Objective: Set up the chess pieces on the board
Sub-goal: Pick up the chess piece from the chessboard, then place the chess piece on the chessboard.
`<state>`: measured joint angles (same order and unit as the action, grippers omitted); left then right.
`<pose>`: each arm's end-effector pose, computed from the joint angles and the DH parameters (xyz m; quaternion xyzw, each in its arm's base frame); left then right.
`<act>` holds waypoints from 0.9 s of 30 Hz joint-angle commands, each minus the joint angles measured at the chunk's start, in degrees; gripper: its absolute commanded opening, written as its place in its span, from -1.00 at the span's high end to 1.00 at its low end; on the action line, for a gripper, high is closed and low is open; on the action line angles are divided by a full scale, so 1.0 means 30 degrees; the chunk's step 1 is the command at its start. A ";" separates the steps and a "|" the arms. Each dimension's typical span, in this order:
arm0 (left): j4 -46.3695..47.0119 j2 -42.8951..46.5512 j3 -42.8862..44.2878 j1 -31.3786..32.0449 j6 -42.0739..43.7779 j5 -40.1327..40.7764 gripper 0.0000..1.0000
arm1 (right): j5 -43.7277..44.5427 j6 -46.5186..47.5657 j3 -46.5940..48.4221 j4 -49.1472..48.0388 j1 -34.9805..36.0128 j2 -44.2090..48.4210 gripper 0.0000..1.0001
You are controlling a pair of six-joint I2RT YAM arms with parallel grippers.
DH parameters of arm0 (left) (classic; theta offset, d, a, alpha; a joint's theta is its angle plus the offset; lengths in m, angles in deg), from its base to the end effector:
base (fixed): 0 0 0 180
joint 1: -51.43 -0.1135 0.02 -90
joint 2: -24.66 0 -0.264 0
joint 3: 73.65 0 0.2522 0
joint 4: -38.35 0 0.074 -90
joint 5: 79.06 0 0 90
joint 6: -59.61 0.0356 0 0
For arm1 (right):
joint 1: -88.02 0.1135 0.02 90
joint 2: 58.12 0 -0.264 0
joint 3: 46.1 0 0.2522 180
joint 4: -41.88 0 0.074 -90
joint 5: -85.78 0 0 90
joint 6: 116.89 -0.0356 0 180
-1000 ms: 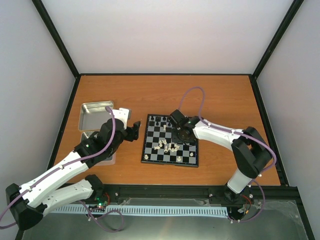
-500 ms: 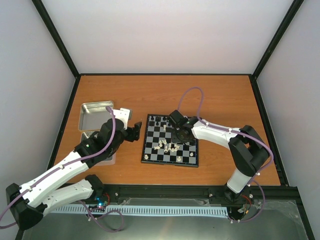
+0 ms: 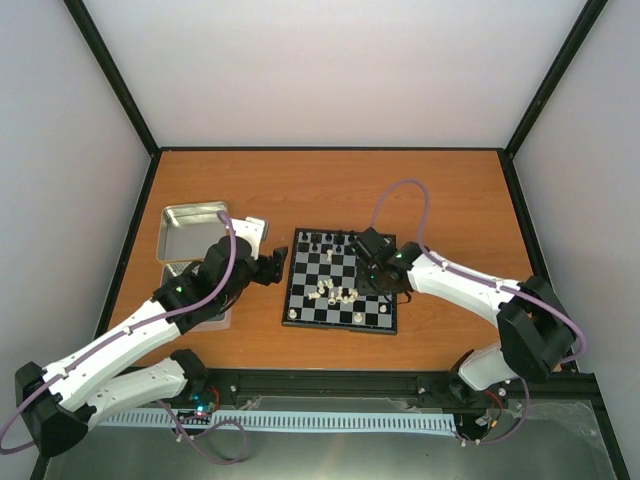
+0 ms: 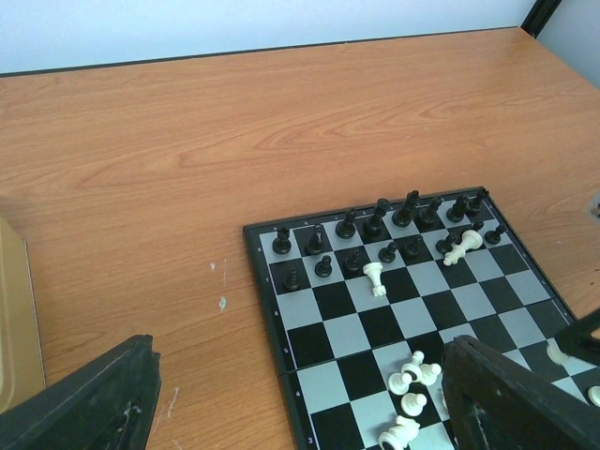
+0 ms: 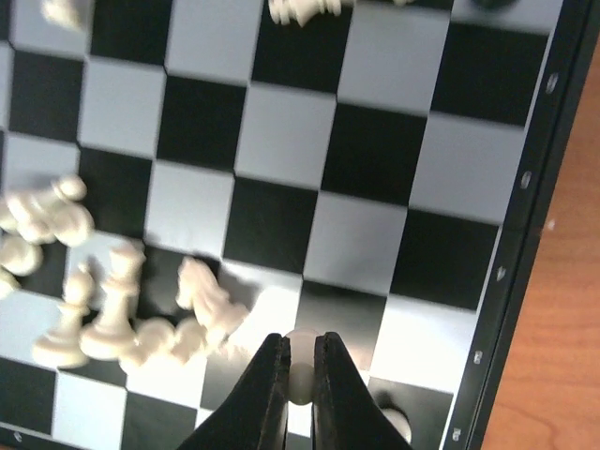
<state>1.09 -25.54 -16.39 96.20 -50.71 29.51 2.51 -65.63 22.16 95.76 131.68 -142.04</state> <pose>0.1460 -0.1289 0.2931 0.1026 0.8532 -0.1467 0.4899 0.2005 0.1855 0.2055 -0.0318 0.9819 0.0733 0.1714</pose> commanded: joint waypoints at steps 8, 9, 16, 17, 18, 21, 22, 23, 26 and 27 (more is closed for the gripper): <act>0.0600 0.0057 0.0108 -0.0103 0.0356 -0.0226 -0.68 | -0.2384 0.0038 -0.1935 0.0498 0.0380 0.0428 0.94; 0.0610 0.0061 0.0101 -0.0115 0.0356 -0.0214 -0.68 | -0.2460 0.0051 -0.1921 0.0424 0.0409 0.0340 0.94; 0.0579 0.0045 0.0062 -0.0100 0.0327 -0.0247 -0.69 | -0.2493 0.0027 -0.1651 0.0403 0.0531 -0.0227 0.88; 0.0575 0.0012 0.0082 -0.0100 0.0323 -0.0250 -0.69 | -0.2455 0.0002 -0.1652 0.0471 0.0549 -0.0238 0.85; 0.0585 0.0030 0.0080 -0.0100 0.0326 -0.0265 -0.70 | -0.2329 0.0002 -0.1637 0.0549 0.0555 -0.0214 0.78; 0.0594 -0.0023 0.0070 -0.0102 0.0325 -0.0256 -0.70 | -0.1980 0.0030 -0.1401 0.0765 0.0566 -0.0113 0.53; 0.0577 -0.0044 0.0089 -0.0115 0.0326 -0.0262 -0.70 | -0.1944 0.0039 -0.1258 0.0776 0.0557 -0.0055 0.46; 0.0593 -0.0054 0.0114 -0.0124 0.0327 -0.0263 -0.70 | -0.1885 0.0047 -0.1079 0.0803 0.0563 -0.0001 0.42; 0.0520 -0.0016 0.0120 -0.0101 0.0258 -0.0115 -0.70 | -0.1671 0.0014 -0.0430 0.0785 0.0579 0.0135 0.40; 0.0498 0.0037 0.0139 -0.0100 0.0219 0.0016 -0.70 | -0.1580 0.0048 -0.0239 0.0768 0.0606 0.0107 0.40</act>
<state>1.17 -25.56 -16.41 96.20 -50.71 29.09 -4.16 -65.50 18.27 98.09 132.86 -142.15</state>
